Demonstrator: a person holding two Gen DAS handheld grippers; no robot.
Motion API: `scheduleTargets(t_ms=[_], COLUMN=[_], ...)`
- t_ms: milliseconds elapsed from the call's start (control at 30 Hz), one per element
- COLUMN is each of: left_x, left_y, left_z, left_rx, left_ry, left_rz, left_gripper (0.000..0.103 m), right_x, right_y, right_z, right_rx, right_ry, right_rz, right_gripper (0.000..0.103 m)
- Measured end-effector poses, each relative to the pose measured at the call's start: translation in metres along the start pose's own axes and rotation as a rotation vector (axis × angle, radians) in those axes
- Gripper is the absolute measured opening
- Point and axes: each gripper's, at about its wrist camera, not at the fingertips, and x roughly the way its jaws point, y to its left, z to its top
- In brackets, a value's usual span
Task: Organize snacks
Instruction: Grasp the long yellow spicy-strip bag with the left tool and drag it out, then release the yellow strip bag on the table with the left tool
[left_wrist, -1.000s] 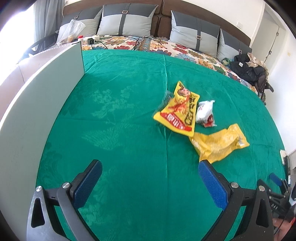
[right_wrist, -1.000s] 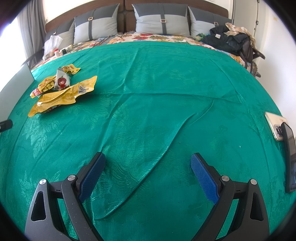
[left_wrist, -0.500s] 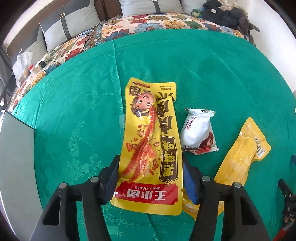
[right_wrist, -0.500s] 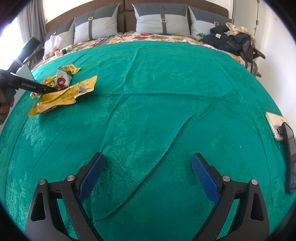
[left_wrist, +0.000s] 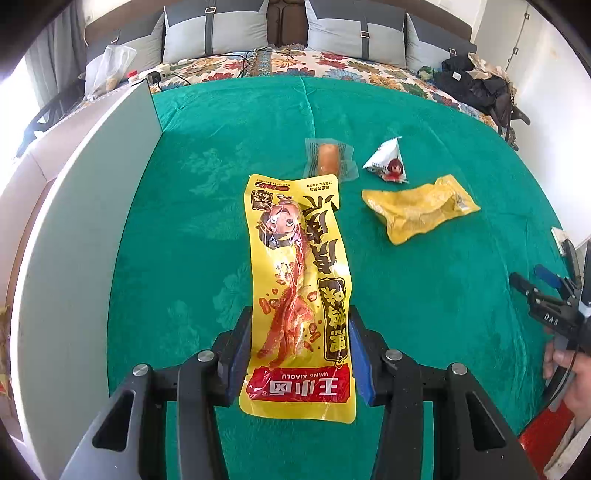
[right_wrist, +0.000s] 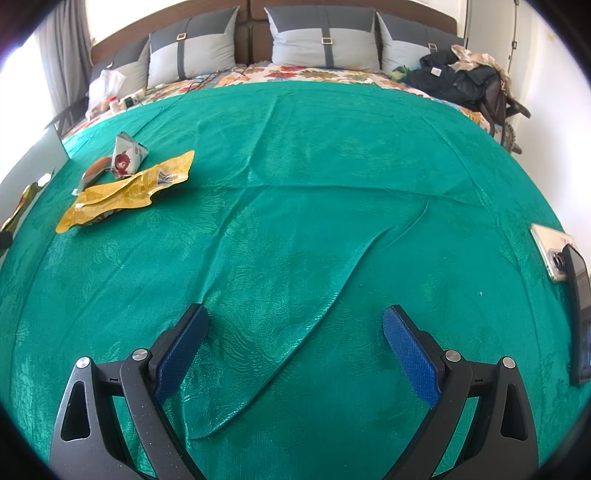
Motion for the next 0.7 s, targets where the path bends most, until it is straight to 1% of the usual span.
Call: scheduleTargets(t_ms=[33, 133, 200, 233, 267, 333, 433, 500, 533, 600, 700], left_x=[0.0, 0.008, 0.016, 0.019, 0.022, 0.026, 0.037, 0.04, 0.041, 0.043, 0.044], left_y=[-0.002, -0.014, -0.02, -0.022, -0.024, -0.027, -0.023, -0.017, -0.014, -0.009, 0.002], left_z=[-0.01, -0.034, -0.039, -0.037, -0.035, -0.03, -0.025, -0.025, -0.024, -0.025, -0.027], left_rx=[0.016, 0.042, 0.044, 0.047, 0.049, 0.049, 0.009, -0.036, -0.05, -0.074, -0.111], left_ry=[0.001, 0.007, 0.018, 0.012, 0.0, -0.022, -0.015, -0.035, -0.042, -0.057, -0.073], left_rz=[0.019, 0.053, 0.05, 0.047, 0.054, 0.077, 0.083, 0.077, 0.092, 0.105, 0.126], left_gripper=[0.048, 0.057, 0.07, 0.074, 0.081, 0.083, 0.083, 0.091, 0.092, 0.099, 0.102], right_x=[0.0, 0.0, 0.0, 0.0, 0.0, 0.0, 0.0, 0.0, 0.0, 0.0, 0.0], right_y=[0.0, 0.0, 0.0, 0.0, 0.0, 0.0, -0.001, 0.0, -0.001, -0.001, -0.001], right_z=[0.0, 0.0, 0.0, 0.0, 0.0, 0.0, 0.0, 0.0, 0.0, 0.0, 0.0], right_rx=[0.0, 0.0, 0.0, 0.0, 0.0, 0.0, 0.0, 0.0, 0.0, 0.0, 0.0], right_ry=[0.0, 0.0, 0.0, 0.0, 0.0, 0.0, 0.0, 0.0, 0.0, 0.0, 0.0], right_rz=[0.0, 0.0, 0.0, 0.0, 0.0, 0.0, 0.001, 0.001, 0.001, 0.001, 0.001], right_gripper=[0.098, 0.098, 0.098, 0.098, 0.098, 0.098, 0.098, 0.098, 0.098, 0.098, 0.098])
